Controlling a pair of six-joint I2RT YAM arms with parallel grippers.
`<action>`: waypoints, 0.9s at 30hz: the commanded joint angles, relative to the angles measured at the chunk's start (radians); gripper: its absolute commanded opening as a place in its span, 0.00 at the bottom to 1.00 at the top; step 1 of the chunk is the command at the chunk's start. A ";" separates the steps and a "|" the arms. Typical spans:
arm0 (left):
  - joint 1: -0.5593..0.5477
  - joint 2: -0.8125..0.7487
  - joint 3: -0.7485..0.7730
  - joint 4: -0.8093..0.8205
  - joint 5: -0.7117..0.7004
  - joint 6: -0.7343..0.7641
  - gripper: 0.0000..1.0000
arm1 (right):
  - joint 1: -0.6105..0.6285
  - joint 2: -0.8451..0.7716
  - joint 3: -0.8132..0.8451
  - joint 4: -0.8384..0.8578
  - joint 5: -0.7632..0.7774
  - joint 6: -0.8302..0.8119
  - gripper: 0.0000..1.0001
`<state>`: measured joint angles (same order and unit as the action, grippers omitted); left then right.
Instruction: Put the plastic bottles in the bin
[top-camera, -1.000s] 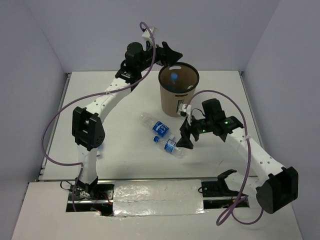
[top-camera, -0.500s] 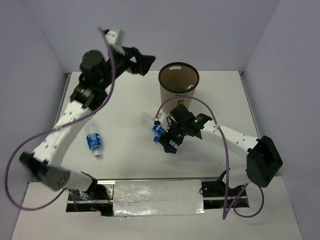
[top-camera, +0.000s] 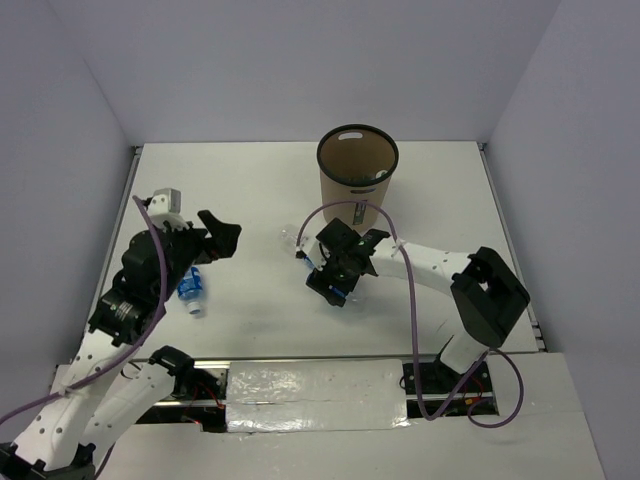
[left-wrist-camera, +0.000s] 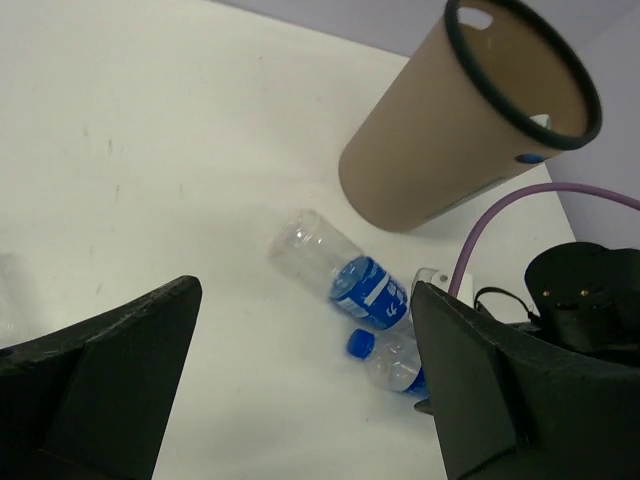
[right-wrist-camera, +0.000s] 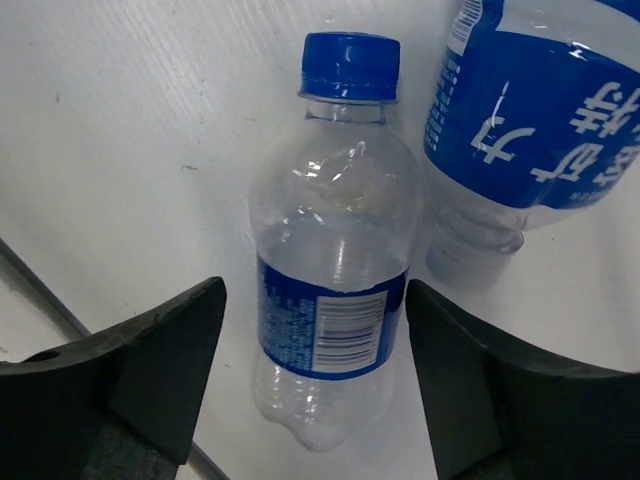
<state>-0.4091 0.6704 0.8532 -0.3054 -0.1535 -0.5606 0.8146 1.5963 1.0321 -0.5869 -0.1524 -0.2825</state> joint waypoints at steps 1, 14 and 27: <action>0.004 -0.093 -0.037 -0.043 -0.083 -0.116 0.99 | 0.018 0.027 0.048 0.022 0.022 0.009 0.77; 0.006 -0.149 -0.118 -0.130 -0.119 -0.291 0.99 | 0.057 0.088 -0.006 0.042 0.001 -0.012 0.55; 0.004 -0.187 -0.144 -0.158 -0.130 -0.332 0.99 | -0.001 -0.200 0.130 -0.117 -0.375 -0.341 0.01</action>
<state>-0.4080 0.4961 0.7101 -0.4736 -0.2684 -0.8715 0.8497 1.5188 1.0542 -0.6529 -0.3759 -0.4751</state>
